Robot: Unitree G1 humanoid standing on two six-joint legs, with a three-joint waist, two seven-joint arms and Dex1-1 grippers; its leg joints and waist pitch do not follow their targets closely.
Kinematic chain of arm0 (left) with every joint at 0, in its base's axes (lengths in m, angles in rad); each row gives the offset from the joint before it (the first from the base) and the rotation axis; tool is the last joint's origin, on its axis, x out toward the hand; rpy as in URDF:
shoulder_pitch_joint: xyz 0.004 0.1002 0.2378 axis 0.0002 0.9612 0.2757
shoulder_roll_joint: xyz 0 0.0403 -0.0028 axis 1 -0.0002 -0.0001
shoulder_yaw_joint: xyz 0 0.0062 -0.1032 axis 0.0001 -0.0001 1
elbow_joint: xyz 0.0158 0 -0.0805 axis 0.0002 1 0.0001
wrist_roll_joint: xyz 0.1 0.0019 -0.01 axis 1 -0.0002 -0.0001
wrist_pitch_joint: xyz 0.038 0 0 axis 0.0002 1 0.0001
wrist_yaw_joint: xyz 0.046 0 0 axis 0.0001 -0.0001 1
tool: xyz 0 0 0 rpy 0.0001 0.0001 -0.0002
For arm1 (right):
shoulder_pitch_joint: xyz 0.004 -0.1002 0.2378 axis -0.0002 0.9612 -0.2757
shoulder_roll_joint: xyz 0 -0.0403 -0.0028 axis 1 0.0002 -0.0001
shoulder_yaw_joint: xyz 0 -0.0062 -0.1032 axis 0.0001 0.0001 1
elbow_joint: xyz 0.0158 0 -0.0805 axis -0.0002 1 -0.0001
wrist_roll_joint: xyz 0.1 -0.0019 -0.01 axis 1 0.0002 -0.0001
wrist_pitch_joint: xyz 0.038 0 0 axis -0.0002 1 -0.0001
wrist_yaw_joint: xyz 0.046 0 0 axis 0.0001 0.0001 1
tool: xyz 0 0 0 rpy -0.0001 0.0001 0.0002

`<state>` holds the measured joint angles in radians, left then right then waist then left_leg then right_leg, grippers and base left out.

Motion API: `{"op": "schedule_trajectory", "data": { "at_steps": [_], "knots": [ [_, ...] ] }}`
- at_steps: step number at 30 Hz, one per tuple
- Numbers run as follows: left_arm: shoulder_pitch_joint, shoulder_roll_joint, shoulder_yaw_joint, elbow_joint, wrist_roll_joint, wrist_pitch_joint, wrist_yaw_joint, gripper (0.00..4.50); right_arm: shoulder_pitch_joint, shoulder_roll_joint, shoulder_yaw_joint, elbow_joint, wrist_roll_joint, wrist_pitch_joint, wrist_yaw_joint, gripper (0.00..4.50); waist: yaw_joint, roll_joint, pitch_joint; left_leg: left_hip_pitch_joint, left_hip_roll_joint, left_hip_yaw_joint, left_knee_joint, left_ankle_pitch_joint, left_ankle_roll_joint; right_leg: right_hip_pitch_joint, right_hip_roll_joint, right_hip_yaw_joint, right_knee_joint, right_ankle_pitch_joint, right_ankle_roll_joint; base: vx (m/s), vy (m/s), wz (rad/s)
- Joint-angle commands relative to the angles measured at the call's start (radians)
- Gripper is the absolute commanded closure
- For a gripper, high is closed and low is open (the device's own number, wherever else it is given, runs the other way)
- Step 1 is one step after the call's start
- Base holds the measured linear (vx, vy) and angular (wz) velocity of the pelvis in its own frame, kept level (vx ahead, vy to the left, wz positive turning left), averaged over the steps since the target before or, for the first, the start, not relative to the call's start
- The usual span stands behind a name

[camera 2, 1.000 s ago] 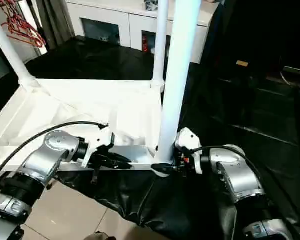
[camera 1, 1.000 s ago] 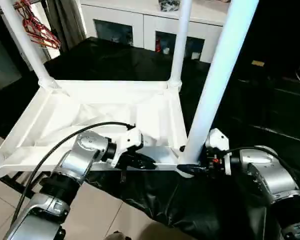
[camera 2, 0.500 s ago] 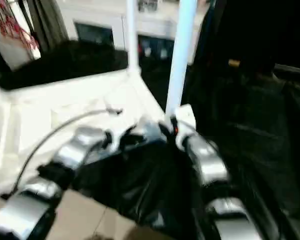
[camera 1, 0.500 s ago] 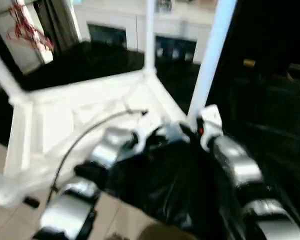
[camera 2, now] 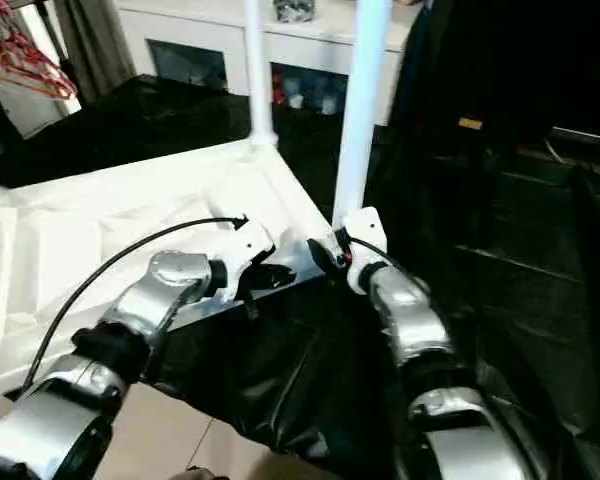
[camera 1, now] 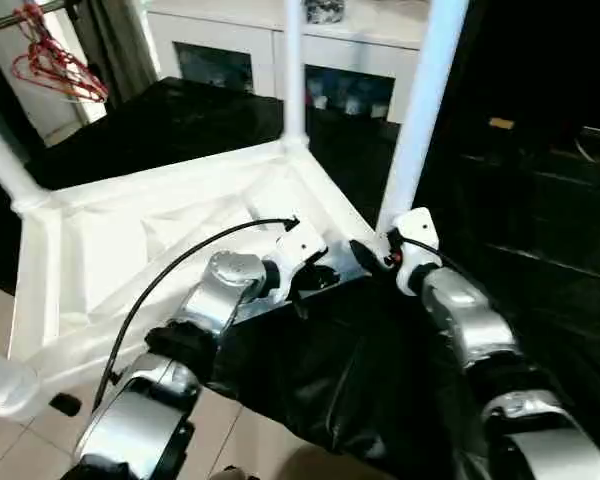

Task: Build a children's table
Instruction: Rotate leg to tighten

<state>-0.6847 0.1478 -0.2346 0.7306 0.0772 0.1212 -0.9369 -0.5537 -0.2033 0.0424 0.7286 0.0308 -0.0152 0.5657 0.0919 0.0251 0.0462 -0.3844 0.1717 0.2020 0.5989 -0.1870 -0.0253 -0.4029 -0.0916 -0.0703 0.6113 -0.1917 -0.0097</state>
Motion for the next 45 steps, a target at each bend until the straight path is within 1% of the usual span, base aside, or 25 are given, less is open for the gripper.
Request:
{"op": "schedule_trajectory", "data": {
  "at_steps": [1, 2, 3, 4, 6, 7, 8, 12, 13, 15, 17, 18, 21, 23, 29, 34, 35, 36, 38, 39, 41, 42, 43, 44, 45],
  "knots": [
    [0.013, -0.005, -0.006, -0.080, -0.079, -0.069, -0.106, 4.50, 0.035, -0.020, 0.074, -0.085, 0.033, 0.007, 0.203, 0.67, 0.008, -0.024, -0.063, 0.014, 0.064, -0.028, -0.066, -0.135, 0.110, 0.056, -0.074, 0.046, -0.064, -0.097, -0.244, 0.000, 0.000, 0.00],
    [0.013, -0.004, -0.006, -0.081, -0.079, -0.069, -0.108, 4.50, 0.036, -0.021, 0.075, -0.088, 0.034, 0.008, 0.208, 0.67, 0.008, -0.023, -0.062, 0.014, 0.065, -0.027, -0.066, -0.135, 0.114, 0.055, -0.073, 0.046, -0.064, -0.101, -0.243, 0.000, 0.000, 0.00],
    [0.017, 0.001, -0.007, -0.086, -0.080, -0.068, -0.115, 4.50, 0.042, -0.028, 0.078, -0.100, 0.041, 0.012, 0.232, 0.67, 0.008, -0.021, -0.062, 0.015, 0.066, -0.027, -0.067, -0.138, 0.111, 0.051, -0.071, 0.046, -0.064, -0.108, -0.247, 0.000, 0.000, 0.00],
    [0.022, 0.012, -0.009, -0.095, -0.085, -0.065, -0.136, 4.50, 0.051, -0.045, 0.088, -0.114, 0.046, 0.015, 0.268, 0.67, 0.010, -0.021, -0.061, 0.017, 0.066, -0.027, -0.069, -0.157, 0.103, 0.050, -0.073, 0.046, -0.068, -0.135, -0.248, 0.000, 0.000, 0.00],
    [0.028, 0.025, -0.011, -0.106, -0.087, -0.063, -0.156, 4.50, 0.060, -0.065, 0.098, -0.127, 0.051, 0.018, 0.311, 0.67, 0.010, -0.021, -0.060, 0.018, 0.066, -0.027, -0.069, -0.171, 0.095, 0.049, -0.073, 0.047, -0.070, -0.156, -0.246, 0.000, 0.000, 0.00],
    [0.044, 0.052, -0.015, -0.134, -0.095, -0.055, -0.206, 4.50, 0.078, -0.102, 0.115, -0.150, 0.067, 0.022, 0.403, 0.67, 0.009, -0.022, -0.059, 0.019, 0.068, -0.028, -0.071, -0.190, 0.082, 0.047, -0.074, 0.048, -0.073, -0.187, -0.240, 0.000, 0.000, 0.00],
    [0.053, 0.067, -0.019, -0.150, -0.100, -0.051, -0.233, 4.50, 0.087, -0.120, 0.121, -0.164, 0.079, 0.027, 0.452, 0.67, 0.013, -0.021, -0.058, 0.018, 0.069, -0.028, -0.071, -0.196, 0.082, 0.049, -0.075, 0.048, -0.073, -0.197, -0.235, 0.000, 0.000, 0.00],
    [0.075, 0.111, -0.026, -0.189, -0.110, -0.036, -0.302, 4.50, 0.109, -0.163, 0.127, -0.217, 0.113, 0.062, 0.553, 0.67, 0.015, -0.021, -0.059, 0.017, 0.070, -0.028, -0.072, -0.180, 0.088, 0.046, -0.072, 0.048, -0.070, -0.174, -0.241, 0.000, 0.000, 0.00],
    [0.080, 0.121, -0.026, -0.197, -0.112, -0.033, -0.316, 4.50, 0.114, -0.171, 0.126, -0.230, 0.116, 0.070, 0.571, 1.01, 0.018, -0.021, -0.059, 0.018, 0.071, -0.028, -0.072, -0.177, 0.087, 0.046, -0.073, 0.048, -0.069, -0.179, -0.240, 0.000, 0.000, 0.00],
    [0.087, 0.135, -0.027, -0.209, -0.114, -0.031, -0.339, 4.50, 0.118, -0.181, 0.128, -0.244, 0.122, 0.082, 0.593, 1.06, 0.020, -0.022, -0.060, 0.019, 0.071, -0.028, -0.073, -0.173, 0.084, 0.043, -0.072, 0.048, -0.068, -0.174, -0.242, 0.000, 0.000, 0.00],
    [0.100, 0.157, -0.031, -0.231, -0.120, -0.024, -0.365, 4.50, 0.128, -0.204, 0.150, -0.257, 0.112, 0.077, 0.626, 1.34, 0.024, -0.022, -0.059, 0.019, 0.071, -0.028, -0.073, -0.178, 0.075, 0.044, -0.075, 0.049, -0.068, -0.179, -0.244, 0.000, 0.000, 0.00],
    [0.100, 0.157, -0.031, -0.231, -0.120, -0.024, -0.365, 4.50, 0.128, -0.204, 0.150, -0.257, 0.112, 0.077, 0.626, 1.43, 0.025, -0.022, -0.059, 0.020, 0.072, -0.029, -0.074, -0.179, 0.072, 0.044, -0.074, 0.048, -0.067, -0.179, -0.242, 0.000, 0.000, 0.00],
    [0.107, 0.164, -0.034, -0.244, -0.123, -0.016, -0.372, 4.50, 0.133, -0.213, 0.157, -0.264, 0.109, 0.078, 0.638, 1.47, 0.023, -0.022, -0.059, 0.021, 0.071, -0.028, -0.074, -0.180, 0.068, 0.042, -0.073, 0.049, -0.067, -0.168, -0.247, 0.000, 0.000, 0.00],
    [0.113, 0.166, -0.035, -0.253, -0.124, -0.011, -0.376, 4.50, 0.139, -0.214, 0.158, -0.279, 0.109, 0.089, 0.646, 1.73, 0.024, -0.023, -0.059, 0.020, 0.070, -0.028, -0.074, -0.177, 0.065, 0.043, -0.074, 0.049, -0.067, -0.166, -0.247, 0.000, 0.000, 0.00],
    [0.117, 0.161, -0.032, -0.251, -0.122, -0.011, -0.366, 4.50, 0.150, -0.215, 0.163, -0.301, 0.113, 0.098, 0.643, 1.82, 0.024, -0.024, -0.059, 0.020, 0.069, -0.028, -0.073, -0.169, 0.066, 0.045, -0.073, 0.049, -0.066, -0.163, -0.245, 0.000, 0.000, 0.00],
    [0.097, 0.130, -0.023, -0.212, -0.099, -0.022, -0.277, 4.50, 0.157, -0.187, 0.149, -0.286, 0.104, 0.095, 0.571, 1.83, 0.024, -0.025, -0.059, 0.021, 0.069, -0.028, -0.072, -0.172, 0.062, 0.042, -0.074, 0.050, -0.069, -0.169, -0.242, 0.000, 0.000, 0.00],
    [0.087, 0.117, -0.019, -0.194, -0.090, -0.025, -0.241, 4.50, 0.154, -0.171, 0.143, -0.271, 0.090, 0.098, 0.526, 1.83, 0.023, -0.026, -0.058, 0.020, 0.068, -0.029, -0.073, -0.173, 0.059, 0.044, -0.074, 0.050, -0.069, -0.178, -0.238, 0.000, 0.000, 0.00],
    [0.074, 0.100, -0.013, -0.174, -0.084, -0.023, -0.203, 4.50, 0.148, -0.153, 0.138, -0.245, 0.066, 0.090, 0.465, 1.83, 0.020, -0.025, -0.058, 0.021, 0.068, -0.029, -0.074, -0.171, 0.053, 0.041, -0.073, 0.051, -0.070, -0.180, -0.236, 0.000, 0.000, 0.00],
    [0.054, 0.074, -0.005, -0.145, -0.073, -0.024, -0.146, 4.50, 0.136, -0.124, 0.133, -0.199, 0.023, 0.070, 0.358, 1.83, 0.016, -0.027, -0.057, 0.023, 0.064, -0.030, -0.075, -0.191, 0.039, 0.043, -0.075, 0.050, -0.075, -0.213, -0.229, 0.000, 0.000, 0.00],
    [0.035, 0.049, 0.001, -0.118, -0.064, -0.024, -0.096, 4.50, 0.126, -0.097, 0.124, -0.162, 0.004, 0.068, 0.278, 1.83, 0.012, -0.026, -0.057, 0.022, 0.064, -0.031, -0.076, -0.193, 0.027, 0.041, -0.076, 0.050, -0.077, -0.228, -0.225, 0.000, 0.000, 0.00],
    [0.010, 0.015, 0.006, -0.084, -0.052, -0.029, -0.030, 4.50, 0.111, -0.056, 0.106, -0.119, -0.013, 0.071, 0.162, 1.84, 0.009, -0.026, -0.057, 0.024, 0.061, -0.031, -0.077, -0.212, 0.017, 0.042, -0.076, 0.051, -0.081, -0.253, -0.215, 0.000, 0.000, 0.00],
    [-0.004, -0.006, 0.008, -0.065, -0.046, -0.024, 0.007, 4.50, 0.099, -0.030, 0.089, -0.096, -0.012, 0.083, 0.096, 1.84, 0.008, -0.023, -0.056, 0.025, 0.063, -0.033, -0.079, -0.221, 0.014, 0.041, -0.077, 0.051, -0.082, -0.262, -0.210, 0.000, 0.000, 0.00],
    [-0.023, -0.035, 0.010, -0.042, -0.041, -0.019, 0.052, 4.50, 0.083, 0.007, 0.065, -0.066, -0.009, 0.098, 0.004, 1.84, 0.002, -0.023, -0.055, 0.026, 0.062, -0.032, -0.080, -0.223, 0.010, 0.038, -0.073, 0.052, -0.083, -0.258, -0.210, 0.000, 0.000, 0.00],
    [-0.023, -0.035, 0.010, -0.042, -0.041, -0.019, 0.052, 4.50, 0.083, 0.007, 0.065, -0.066, -0.009, 0.098, 0.004, 1.84, 0.002, -0.023, -0.056, 0.028, 0.062, -0.032, -0.080, -0.226, 0.007, 0.037, -0.073, 0.052, -0.084, -0.258, -0.209, 0.000, 0.000, 0.00],
    [-0.032, -0.050, 0.010, -0.031, -0.036, -0.019, 0.078, 4.50, 0.074, 0.025, 0.057, -0.051, -0.013, 0.100, -0.048, 1.84, 0.004, -0.021, -0.059, 0.026, 0.062, -0.033, -0.078, -0.217, 0.009, 0.043, -0.075, 0.051, -0.080, -0.236, -0.212, 0.000, 0.000, 0.00]
  ]
}}
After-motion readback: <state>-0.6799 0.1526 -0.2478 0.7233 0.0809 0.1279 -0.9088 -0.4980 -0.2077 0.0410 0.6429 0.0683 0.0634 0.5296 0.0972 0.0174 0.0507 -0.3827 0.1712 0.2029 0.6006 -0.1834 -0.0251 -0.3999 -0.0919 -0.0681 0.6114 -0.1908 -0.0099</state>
